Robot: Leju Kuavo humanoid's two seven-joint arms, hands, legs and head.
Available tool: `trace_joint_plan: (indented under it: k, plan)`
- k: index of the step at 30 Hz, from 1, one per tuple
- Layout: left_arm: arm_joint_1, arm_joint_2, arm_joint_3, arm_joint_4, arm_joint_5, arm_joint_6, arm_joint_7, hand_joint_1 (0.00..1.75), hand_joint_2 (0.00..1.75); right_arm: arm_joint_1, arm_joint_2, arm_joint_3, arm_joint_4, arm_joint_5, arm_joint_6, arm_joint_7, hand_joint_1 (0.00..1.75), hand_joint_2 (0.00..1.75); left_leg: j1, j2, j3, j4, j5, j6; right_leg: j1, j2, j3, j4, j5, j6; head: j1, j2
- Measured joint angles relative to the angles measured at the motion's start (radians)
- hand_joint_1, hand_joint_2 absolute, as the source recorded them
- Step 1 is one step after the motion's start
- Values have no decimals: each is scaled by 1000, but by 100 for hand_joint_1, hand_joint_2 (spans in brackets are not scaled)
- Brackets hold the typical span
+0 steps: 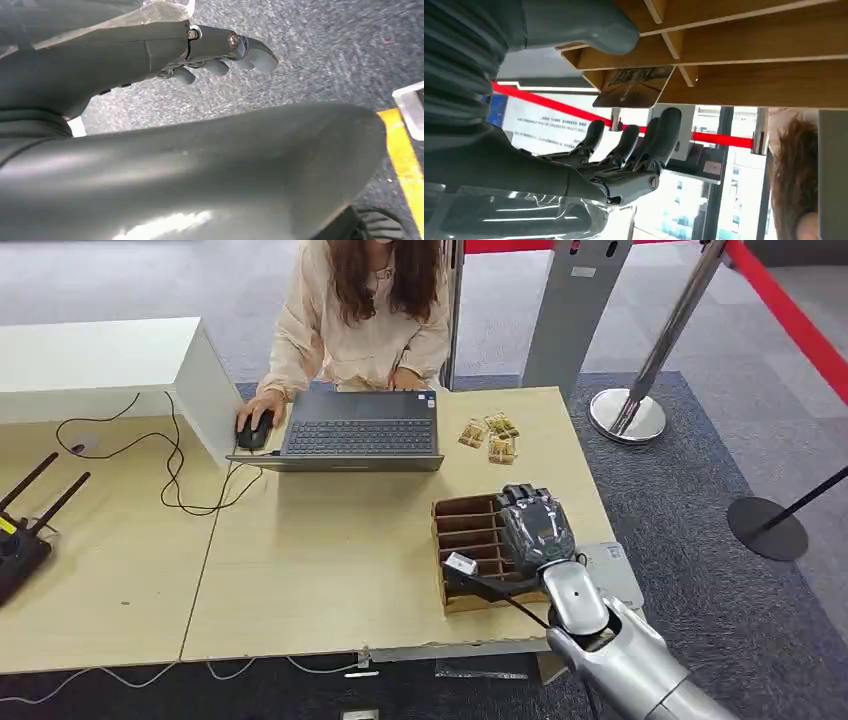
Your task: Pass the card to the sensor for recognition and then transmit it.
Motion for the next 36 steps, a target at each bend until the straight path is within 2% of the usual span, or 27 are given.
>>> trace_joint_plan:
  k: [1,2,3,4,5,7,8,14,21,26,36]
  plan:
    - [0,0,1,0,3,-3,-6,0,0,0,1,2,0,7,2,0,89,175,0,0,0,0,0,0,0,0,0,0,0,0,0,0]
    - [0,0,2,0,8,-4,-10,0,0,0,2,4,0,9,2,0,98,175,0,0,0,0,0,0,0,0,0,0,0,0,0,0]
    - [0,-1,4,0,12,-6,-13,0,0,0,3,6,0,12,2,0,98,175,0,0,0,0,0,0,0,0,0,0,0,0,0,0]
    - [0,-1,6,0,16,-8,-16,0,0,0,4,7,0,15,2,0,120,175,0,0,0,0,0,0,0,0,0,0,0,0,0,0]
    - [0,-1,9,0,19,-9,-19,0,0,0,5,8,0,16,2,0,126,175,0,0,0,0,0,0,0,0,0,0,0,0,0,0]
    - [0,-2,12,0,23,-10,-21,0,0,-1,6,10,2,19,2,0,126,175,0,0,0,0,0,0,0,0,0,0,0,0,0,0]
    - [0,-3,18,0,29,-11,-24,0,0,-3,9,14,6,25,2,-1,119,175,0,0,0,0,0,0,0,0,0,0,0,0,0,0]
    - [1,-7,27,0,28,-16,-27,0,0,-17,23,26,25,48,-3,-4,103,175,0,0,0,0,0,0,0,0,0,0,0,0,0,0]
    - [1,-8,35,0,31,-19,-28,0,0,-22,32,35,39,51,-4,-3,94,175,0,0,0,0,0,0,0,0,0,0,0,0,0,0]
    - [1,-8,41,0,33,-22,-30,0,0,-23,34,35,43,51,-3,1,75,175,0,0,0,0,0,0,0,0,0,0,0,0,0,0]
    - [1,-8,43,0,34,-23,-26,0,0,-33,37,32,40,21,-18,18,56,175,0,0,0,0,0,0,0,0,0,0,0,0,0,0]
